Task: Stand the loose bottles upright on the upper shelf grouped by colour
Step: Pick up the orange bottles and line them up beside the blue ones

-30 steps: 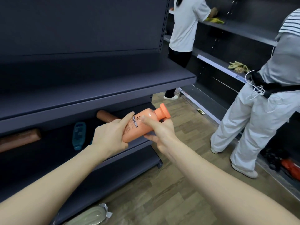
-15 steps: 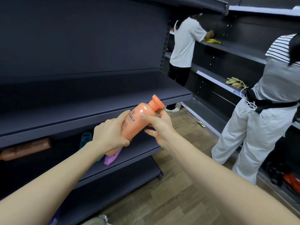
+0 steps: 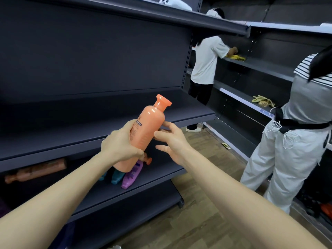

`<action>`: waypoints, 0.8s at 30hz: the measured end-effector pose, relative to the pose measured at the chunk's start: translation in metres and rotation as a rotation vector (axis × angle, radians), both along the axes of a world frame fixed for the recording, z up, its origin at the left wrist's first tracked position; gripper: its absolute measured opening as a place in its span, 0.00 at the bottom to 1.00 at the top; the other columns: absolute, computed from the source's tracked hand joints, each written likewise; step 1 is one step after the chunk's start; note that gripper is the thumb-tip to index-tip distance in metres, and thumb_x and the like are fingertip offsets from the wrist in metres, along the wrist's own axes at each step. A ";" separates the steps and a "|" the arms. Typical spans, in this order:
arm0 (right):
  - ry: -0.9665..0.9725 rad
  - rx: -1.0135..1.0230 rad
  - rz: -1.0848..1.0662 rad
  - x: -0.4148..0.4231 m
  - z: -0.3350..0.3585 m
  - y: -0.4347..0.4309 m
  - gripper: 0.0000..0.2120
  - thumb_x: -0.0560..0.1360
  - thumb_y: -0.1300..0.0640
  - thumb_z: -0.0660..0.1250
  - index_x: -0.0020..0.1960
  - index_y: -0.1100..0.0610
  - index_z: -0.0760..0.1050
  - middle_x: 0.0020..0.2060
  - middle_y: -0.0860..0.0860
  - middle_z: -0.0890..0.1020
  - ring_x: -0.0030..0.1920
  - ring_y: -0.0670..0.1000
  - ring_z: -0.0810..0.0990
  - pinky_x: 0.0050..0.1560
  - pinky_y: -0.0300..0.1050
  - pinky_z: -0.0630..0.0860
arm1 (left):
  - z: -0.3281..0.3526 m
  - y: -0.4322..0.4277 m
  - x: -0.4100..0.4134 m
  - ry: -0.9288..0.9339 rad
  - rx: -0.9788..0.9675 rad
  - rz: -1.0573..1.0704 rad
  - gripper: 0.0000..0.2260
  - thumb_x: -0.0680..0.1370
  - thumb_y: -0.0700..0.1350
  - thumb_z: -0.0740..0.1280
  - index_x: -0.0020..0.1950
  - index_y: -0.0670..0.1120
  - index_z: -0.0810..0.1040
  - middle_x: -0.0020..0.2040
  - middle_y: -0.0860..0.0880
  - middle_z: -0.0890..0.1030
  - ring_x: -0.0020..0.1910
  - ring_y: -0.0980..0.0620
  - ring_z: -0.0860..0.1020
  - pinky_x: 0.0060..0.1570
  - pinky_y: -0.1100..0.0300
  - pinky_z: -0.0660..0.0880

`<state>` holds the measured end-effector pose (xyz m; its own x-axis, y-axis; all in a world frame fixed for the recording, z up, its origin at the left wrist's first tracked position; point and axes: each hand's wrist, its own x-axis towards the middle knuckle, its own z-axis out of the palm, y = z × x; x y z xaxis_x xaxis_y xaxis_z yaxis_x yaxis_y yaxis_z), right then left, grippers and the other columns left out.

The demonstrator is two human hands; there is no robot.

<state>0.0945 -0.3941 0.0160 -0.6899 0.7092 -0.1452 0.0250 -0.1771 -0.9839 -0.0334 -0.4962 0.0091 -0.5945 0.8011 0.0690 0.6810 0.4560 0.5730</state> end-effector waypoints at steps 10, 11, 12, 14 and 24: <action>-0.085 0.019 0.219 -0.017 -0.009 -0.020 0.10 0.80 0.60 0.56 0.58 0.56 0.72 0.56 0.63 0.79 0.50 0.55 0.80 0.51 0.55 0.72 | 0.016 -0.013 -0.012 -0.163 0.162 -0.003 0.38 0.53 0.54 0.73 0.62 0.54 0.68 0.50 0.55 0.77 0.51 0.50 0.76 0.52 0.48 0.75; -0.075 0.015 0.239 -0.018 -0.011 -0.021 0.12 0.80 0.62 0.53 0.58 0.55 0.72 0.54 0.62 0.79 0.50 0.55 0.81 0.56 0.58 0.74 | 0.018 -0.015 -0.013 -0.176 0.179 -0.007 0.39 0.52 0.54 0.73 0.62 0.54 0.68 0.51 0.55 0.77 0.51 0.50 0.76 0.53 0.49 0.75; -0.069 0.025 0.261 -0.019 -0.012 -0.022 0.14 0.80 0.63 0.51 0.58 0.53 0.72 0.53 0.58 0.80 0.52 0.55 0.81 0.58 0.59 0.74 | 0.019 -0.017 -0.014 -0.195 0.193 -0.011 0.38 0.52 0.54 0.73 0.62 0.54 0.68 0.51 0.55 0.77 0.51 0.50 0.76 0.52 0.49 0.75; -0.069 0.056 0.305 -0.019 -0.013 -0.024 0.18 0.79 0.67 0.51 0.59 0.50 0.71 0.53 0.53 0.80 0.52 0.53 0.81 0.54 0.56 0.73 | 0.020 -0.021 -0.016 -0.252 0.231 -0.022 0.36 0.53 0.52 0.74 0.61 0.54 0.69 0.50 0.56 0.77 0.51 0.51 0.76 0.50 0.52 0.76; -0.112 0.164 0.431 -0.027 -0.018 -0.042 0.22 0.73 0.64 0.68 0.61 0.46 0.68 0.52 0.51 0.77 0.46 0.48 0.76 0.46 0.46 0.72 | 0.028 -0.035 -0.018 -0.522 0.422 -0.097 0.30 0.56 0.44 0.74 0.57 0.50 0.71 0.51 0.50 0.80 0.48 0.52 0.80 0.47 0.54 0.79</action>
<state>0.0675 -0.4365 -0.0022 -0.9129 0.3812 -0.1458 0.1698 0.0300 -0.9850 -0.0511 -0.5311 0.0368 -0.5614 0.8200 0.1112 0.2937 0.0719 0.9532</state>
